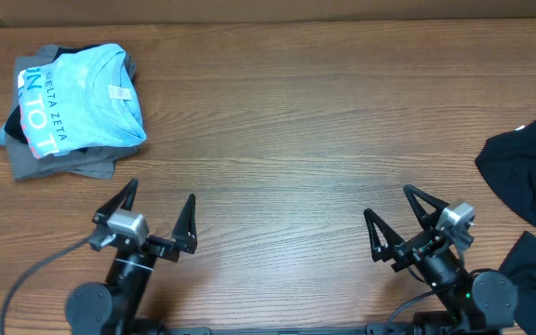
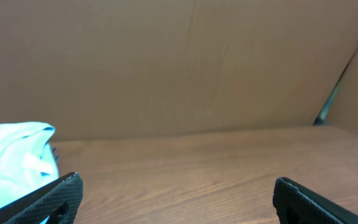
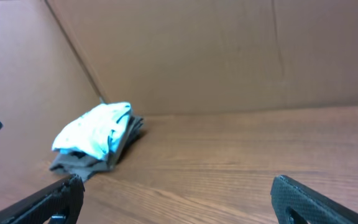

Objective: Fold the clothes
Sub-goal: 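Move the right gripper to the crumpled black t-shirt and grasp it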

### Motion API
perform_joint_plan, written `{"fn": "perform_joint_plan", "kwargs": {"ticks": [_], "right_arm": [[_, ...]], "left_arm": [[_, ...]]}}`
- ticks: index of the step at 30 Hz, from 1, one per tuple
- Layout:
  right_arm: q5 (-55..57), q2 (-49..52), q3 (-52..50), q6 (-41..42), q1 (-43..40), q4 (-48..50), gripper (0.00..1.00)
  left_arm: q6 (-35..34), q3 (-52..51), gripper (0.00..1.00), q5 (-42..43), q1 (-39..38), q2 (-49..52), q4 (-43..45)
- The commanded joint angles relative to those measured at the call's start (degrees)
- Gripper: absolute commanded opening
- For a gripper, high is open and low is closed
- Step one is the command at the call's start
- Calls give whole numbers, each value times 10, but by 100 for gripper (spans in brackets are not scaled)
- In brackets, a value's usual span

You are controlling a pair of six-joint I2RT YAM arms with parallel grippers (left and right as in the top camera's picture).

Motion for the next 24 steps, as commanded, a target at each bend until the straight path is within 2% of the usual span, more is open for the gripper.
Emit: {"fn": "perform_joint_plan", "kwargs": {"ticks": [1, 10, 13, 16, 18, 20, 24], "right_arm": [[30, 59, 72, 7, -2, -53, 100], [115, 322, 310, -36, -2, -268, 100], [129, 422, 406, -41, -2, -335, 100], [91, 501, 477, -43, -2, -363, 100], [90, 547, 514, -70, -2, -376, 100], [121, 590, 539, -78, -2, -376, 100], [230, 682, 583, -16, -28, -376, 100]], "left_arm": [[20, 91, 100, -16, -3, 82, -46], [27, 423, 100, -7, -4, 400, -336], [27, 514, 100, -6, -4, 489, -408], [26, 566, 100, 16, -4, 547, -431], [27, 589, 100, 61, -4, 573, -439], [27, 599, 100, 72, -4, 589, -437], [26, 603, 100, 72, -4, 611, -430]]}}
